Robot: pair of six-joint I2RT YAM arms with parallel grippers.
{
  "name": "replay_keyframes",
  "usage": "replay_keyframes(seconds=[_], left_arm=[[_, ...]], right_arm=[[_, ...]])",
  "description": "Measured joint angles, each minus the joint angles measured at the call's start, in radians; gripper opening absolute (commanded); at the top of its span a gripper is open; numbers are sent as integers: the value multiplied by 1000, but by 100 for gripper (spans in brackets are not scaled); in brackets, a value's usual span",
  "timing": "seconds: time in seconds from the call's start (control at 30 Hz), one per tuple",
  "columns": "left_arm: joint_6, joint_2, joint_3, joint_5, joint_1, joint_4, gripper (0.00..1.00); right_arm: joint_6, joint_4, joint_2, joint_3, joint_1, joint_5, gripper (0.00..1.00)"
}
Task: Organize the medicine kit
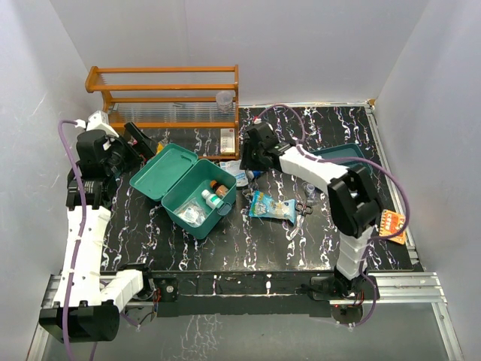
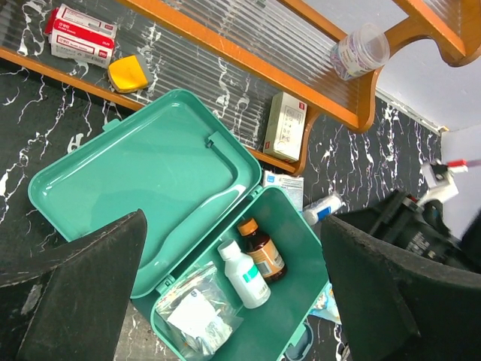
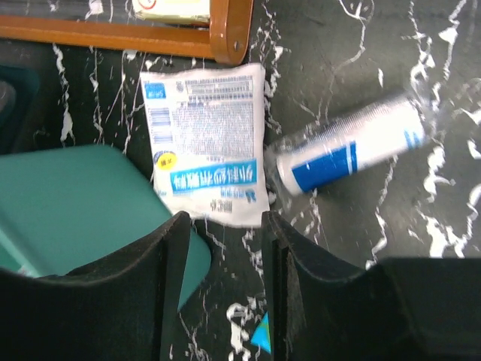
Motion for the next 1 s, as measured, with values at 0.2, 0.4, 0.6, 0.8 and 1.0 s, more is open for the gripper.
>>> replay_keyframes(seconds=[0.2, 0.4, 0.6, 0.8, 1.0], left_arm=[[-2, -12, -31, 11, 0, 19, 99], [-20, -24, -58, 31, 0, 39, 99], [-31, -24, -60, 34, -1, 49, 99], [-45, -23, -69, 42, -7, 60, 99], [-64, -23, -74, 58, -13, 87, 99]], right_arm=[[13, 21, 151, 113, 0, -12, 32], [26, 30, 231, 195, 0, 26, 35], [29, 17, 275, 220, 0, 69, 38], [30, -9, 309, 230, 0, 69, 43], [29, -24, 315, 230, 0, 63, 41]])
